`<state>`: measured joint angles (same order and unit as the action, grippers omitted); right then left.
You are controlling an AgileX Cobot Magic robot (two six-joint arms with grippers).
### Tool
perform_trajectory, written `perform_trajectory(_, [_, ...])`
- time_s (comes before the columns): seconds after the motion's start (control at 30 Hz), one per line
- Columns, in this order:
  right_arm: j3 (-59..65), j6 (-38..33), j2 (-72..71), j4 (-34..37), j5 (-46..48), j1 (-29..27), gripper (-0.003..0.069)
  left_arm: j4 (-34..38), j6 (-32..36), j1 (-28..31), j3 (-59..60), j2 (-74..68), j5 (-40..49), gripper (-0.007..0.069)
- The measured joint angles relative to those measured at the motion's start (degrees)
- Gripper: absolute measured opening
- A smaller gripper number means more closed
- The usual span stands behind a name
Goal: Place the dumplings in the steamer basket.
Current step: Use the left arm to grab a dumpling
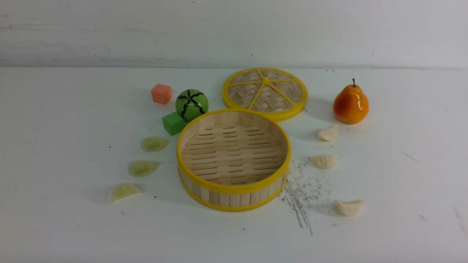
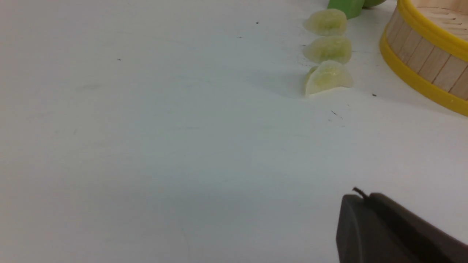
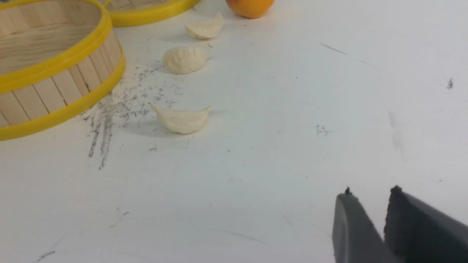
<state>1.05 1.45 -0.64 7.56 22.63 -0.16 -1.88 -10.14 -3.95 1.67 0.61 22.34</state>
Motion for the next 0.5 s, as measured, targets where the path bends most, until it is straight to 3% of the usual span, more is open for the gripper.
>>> perform_trajectory(0.23, [0.0, 0.0, 0.0, 0.0, 0.0, 0.0, 0.0158, -0.1, 0.0, 0.0, 0.0, 0.0, -5.0, 0.0013])
perform_trajectory(0.5, [0.0, 0.0, 0.0, 0.0, 0.0, 0.0, 0.0162, -0.1, 0.0, 0.0, 0.0, 0.0, -30.7, 0.0020])
